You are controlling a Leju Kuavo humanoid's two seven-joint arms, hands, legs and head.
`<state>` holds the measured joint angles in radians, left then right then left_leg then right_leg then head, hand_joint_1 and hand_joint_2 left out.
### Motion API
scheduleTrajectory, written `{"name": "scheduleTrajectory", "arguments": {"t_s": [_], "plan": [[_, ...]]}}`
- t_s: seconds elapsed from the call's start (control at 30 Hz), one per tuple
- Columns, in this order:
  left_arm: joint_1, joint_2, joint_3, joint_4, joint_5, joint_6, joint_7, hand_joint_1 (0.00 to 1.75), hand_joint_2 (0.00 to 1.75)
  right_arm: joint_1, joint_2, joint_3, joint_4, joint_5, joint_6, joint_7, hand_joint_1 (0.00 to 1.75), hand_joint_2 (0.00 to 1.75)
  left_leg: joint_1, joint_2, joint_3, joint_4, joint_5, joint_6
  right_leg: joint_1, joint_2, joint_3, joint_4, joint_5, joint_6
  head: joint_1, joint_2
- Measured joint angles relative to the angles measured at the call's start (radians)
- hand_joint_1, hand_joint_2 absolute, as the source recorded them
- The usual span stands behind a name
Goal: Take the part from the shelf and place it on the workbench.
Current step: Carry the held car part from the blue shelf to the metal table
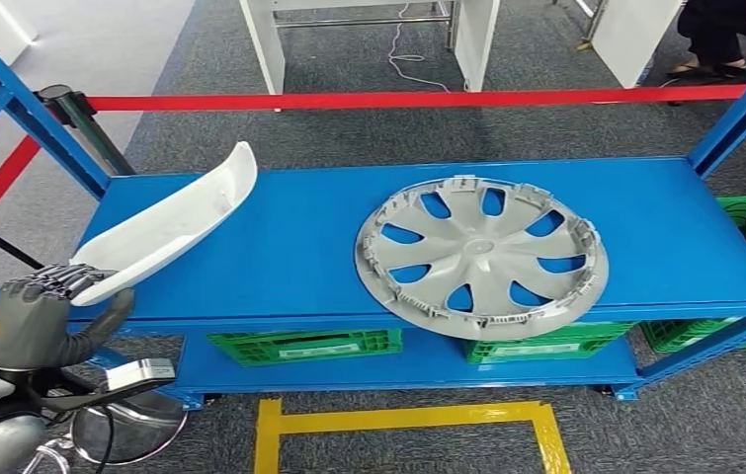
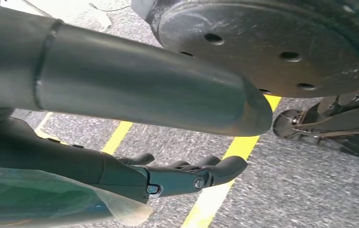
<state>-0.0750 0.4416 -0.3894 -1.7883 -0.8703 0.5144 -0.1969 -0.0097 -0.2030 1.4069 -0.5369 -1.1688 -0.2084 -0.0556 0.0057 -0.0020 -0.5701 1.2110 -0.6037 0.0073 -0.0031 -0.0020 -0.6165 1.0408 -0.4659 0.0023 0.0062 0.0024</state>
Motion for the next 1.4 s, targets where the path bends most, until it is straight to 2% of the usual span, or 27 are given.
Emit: {"name": "scheduleTrajectory", "arguments": {"t_s": [0.03,0.1,0.2,0.23,0.27,0.3,0.37,0.4,0.43,0.47,0.53,0.6,0.67,0.73,0.77,0.87,0.9,0.93,0.97,1.0,1.07,1.13,1.23,1.27,1.3,1.37,1.4], "plan": [[0.000,0.002,0.003,-0.004,0.000,0.000,0.001,1.75,1.75,0.000,0.000,-0.001,-0.006,-0.002,-0.001,0.000,0.00,0.00,-0.007,0.001,0.045,-0.077,0.021,0.016,0.004,0.000,-0.007,0.000,0.007,0.000,0.001,0.000],[0.003,0.006,0.012,-0.013,0.000,-0.001,0.002,1.75,1.75,0.001,-0.002,-0.004,-0.018,-0.007,-0.006,0.001,0.00,0.00,-0.019,0.001,0.104,-0.184,0.038,0.032,0.005,0.000,-0.014,-0.003,0.023,0.005,0.001,0.000],[0.016,0.011,0.025,-0.024,-0.001,0.000,0.005,1.75,1.75,0.006,-0.007,-0.007,-0.035,-0.021,-0.016,0.003,0.00,0.00,-0.024,0.002,0.105,-0.220,0.059,0.034,-0.002,0.000,-0.019,-0.013,0.045,0.025,-0.002,0.000],[0.021,0.012,0.029,-0.027,-0.001,0.002,0.005,1.75,1.75,0.008,-0.010,-0.008,-0.041,-0.025,-0.020,0.004,0.00,0.00,-0.022,0.003,0.100,-0.228,0.073,0.036,-0.001,0.000,-0.024,-0.008,0.033,0.030,-0.002,0.000],[0.028,0.012,0.034,-0.031,-0.001,0.004,0.005,1.75,1.75,0.010,-0.012,-0.008,-0.048,-0.030,-0.025,0.006,0.00,0.00,-0.019,0.005,0.091,-0.235,0.087,0.038,-0.001,0.001,-0.034,0.011,0.003,0.035,-0.001,0.000],[0.034,0.011,0.039,-0.035,-0.001,0.005,0.005,1.75,1.75,0.012,-0.015,-0.008,-0.054,-0.034,-0.030,0.008,0.00,0.00,-0.015,0.007,0.080,-0.240,0.101,0.040,-0.002,0.001,-0.048,0.050,-0.044,0.039,0.001,0.000],[0.047,0.011,0.048,-0.042,-0.001,0.007,0.005,1.75,1.75,0.013,-0.020,-0.008,-0.066,-0.040,-0.039,0.010,0.00,0.00,-0.015,0.008,0.050,-0.238,0.125,0.042,-0.004,0.002,-0.075,0.169,-0.135,0.047,0.002,0.000],[0.053,0.011,0.052,-0.044,-0.001,0.008,0.005,1.75,1.75,0.013,-0.023,-0.008,-0.070,-0.042,-0.044,0.010,0.00,0.00,-0.016,0.008,0.034,-0.237,0.136,0.041,-0.005,0.001,-0.080,0.220,-0.151,0.051,0.002,0.000],[0.058,0.011,0.056,-0.046,-0.002,0.008,0.005,1.75,1.75,0.014,-0.026,-0.008,-0.074,-0.044,-0.047,0.010,0.00,0.00,-0.015,0.009,0.018,-0.234,0.146,0.039,-0.007,0.001,-0.073,0.248,-0.144,0.055,0.002,0.000],[0.061,0.011,0.060,-0.047,-0.002,0.008,0.005,1.75,1.75,0.014,-0.029,-0.009,-0.077,-0.045,-0.049,0.010,0.00,0.00,-0.014,0.009,0.002,-0.230,0.156,0.036,-0.008,0.001,-0.049,0.242,-0.116,0.058,0.002,0.000],[0.065,0.011,0.064,-0.050,-0.003,0.008,0.005,1.75,1.75,0.013,-0.033,-0.009,-0.082,-0.046,-0.051,0.010,0.00,0.00,-0.010,0.009,-0.029,-0.216,0.171,0.027,-0.012,0.001,0.039,0.140,-0.067,0.063,0.002,0.000],[0.067,0.012,0.067,-0.055,-0.003,0.009,0.005,1.75,1.75,0.011,-0.035,-0.009,-0.087,-0.047,-0.051,0.009,0.00,0.00,-0.011,0.008,-0.054,-0.197,0.182,0.016,-0.012,0.004,0.127,0.009,-0.078,0.060,0.003,0.000],[0.068,0.013,0.072,-0.062,-0.002,0.010,0.002,1.75,1.75,0.010,-0.037,-0.010,-0.094,-0.046,-0.058,0.008,0.00,0.00,-0.013,0.008,-0.068,-0.185,0.196,0.007,-0.008,0.007,0.152,-0.046,-0.102,0.042,0.002,0.000],[0.069,0.012,0.075,-0.066,-0.001,0.010,-0.002,1.75,1.75,0.013,-0.040,-0.010,-0.104,-0.044,-0.073,0.005,0.00,0.00,-0.011,0.007,-0.076,-0.176,0.194,-0.002,-0.010,0.004,0.136,-0.046,-0.095,0.019,0.002,0.000],[0.069,0.012,0.076,-0.066,0.000,0.010,-0.003,1.75,1.75,0.014,-0.043,-0.010,-0.110,-0.041,-0.082,0.001,0.00,0.00,-0.010,0.006,-0.081,-0.160,0.168,-0.008,-0.012,0.002,0.128,-0.046,-0.088,0.009,0.001,0.000],[0.065,0.009,0.076,-0.066,0.000,0.009,-0.005,1.75,1.75,0.015,-0.060,-0.009,-0.143,-0.034,-0.121,-0.030,0.00,0.00,-0.004,0.005,-0.105,-0.014,0.019,-0.023,-0.012,-0.003,0.100,-0.045,-0.057,-0.008,-0.006,0.000],[0.064,0.007,0.076,-0.066,0.000,0.009,-0.005,1.75,1.75,0.015,-0.067,-0.009,-0.158,-0.033,-0.133,-0.041,0.00,0.00,-0.001,0.005,-0.108,0.040,-0.009,-0.026,-0.012,-0.004,0.088,-0.043,-0.045,-0.008,-0.007,0.000],[0.063,0.005,0.076,-0.066,0.000,0.009,-0.005,1.75,1.75,0.015,-0.074,-0.009,-0.171,-0.032,-0.144,-0.051,0.00,0.00,0.000,0.005,-0.101,0.074,-0.012,-0.027,-0.012,-0.005,0.073,-0.040,-0.035,-0.008,-0.007,0.000],[0.063,0.004,0.076,-0.066,-0.001,0.009,-0.005,1.75,1.75,0.015,-0.080,-0.009,-0.183,-0.028,-0.155,-0.058,0.00,0.00,0.001,0.005,-0.083,0.075,0.006,-0.026,-0.011,-0.005,0.058,-0.037,-0.025,-0.007,-0.007,0.000],[0.063,0.003,0.076,-0.066,-0.003,0.009,-0.005,1.75,1.75,0.015,-0.086,-0.008,-0.195,-0.019,-0.171,-0.065,0.00,0.00,0.002,0.005,-0.051,0.043,0.034,-0.024,-0.011,-0.005,0.043,-0.032,-0.017,-0.005,-0.007,0.000],[0.061,0.002,0.076,-0.066,-0.009,0.008,-0.004,1.75,1.75,0.014,-0.099,-0.003,-0.221,0.016,-0.205,-0.080,0.00,0.00,0.000,0.004,0.040,-0.091,0.070,-0.014,-0.010,-0.004,0.022,-0.026,-0.002,0.001,-0.007,0.000],[0.051,-0.001,0.074,-0.066,-0.015,0.007,-0.001,1.75,1.75,0.010,-0.120,0.008,-0.251,0.040,-0.208,-0.103,0.00,0.00,-0.005,0.003,0.099,-0.197,0.067,-0.004,-0.010,-0.003,0.009,-0.026,0.016,0.012,-0.007,0.000],[0.026,-0.007,0.069,-0.066,-0.017,0.006,0.001,1.75,1.75,0.010,-0.154,0.018,-0.287,0.029,-0.177,-0.144,0.00,0.00,-0.010,0.005,0.090,-0.228,0.076,0.009,-0.011,-0.004,-0.006,-0.031,0.036,0.035,-0.006,0.000],[0.020,-0.010,0.066,-0.066,-0.017,0.005,0.001,1.75,1.75,0.012,-0.164,0.019,-0.296,0.025,-0.173,-0.153,0.00,0.00,-0.008,0.008,0.081,-0.233,0.087,0.016,-0.011,-0.002,-0.017,-0.021,0.019,0.040,-0.005,0.000],[0.015,-0.013,0.064,-0.066,-0.016,0.005,0.001,1.75,1.75,0.014,-0.171,0.020,-0.303,0.023,-0.171,-0.159,0.00,0.00,-0.006,0.010,0.068,-0.238,0.100,0.024,-0.011,-0.001,-0.030,0.007,-0.017,0.044,-0.003,0.000],[0.010,-0.020,0.060,-0.066,-0.016,0.005,0.001,1.75,1.75,0.015,-0.186,0.020,-0.313,0.021,-0.171,-0.165,0.00,0.00,-0.006,0.012,0.040,-0.239,0.123,0.034,-0.012,0.001,-0.060,0.114,-0.120,0.047,0.002,0.000],[0.008,-0.023,0.058,-0.066,-0.015,0.005,0.001,1.75,1.75,0.015,-0.190,0.020,-0.316,0.020,-0.176,-0.171,0.00,0.00,-0.008,0.013,0.025,-0.238,0.135,0.035,-0.012,0.001,-0.069,0.175,-0.153,0.048,0.003,0.000]]}}
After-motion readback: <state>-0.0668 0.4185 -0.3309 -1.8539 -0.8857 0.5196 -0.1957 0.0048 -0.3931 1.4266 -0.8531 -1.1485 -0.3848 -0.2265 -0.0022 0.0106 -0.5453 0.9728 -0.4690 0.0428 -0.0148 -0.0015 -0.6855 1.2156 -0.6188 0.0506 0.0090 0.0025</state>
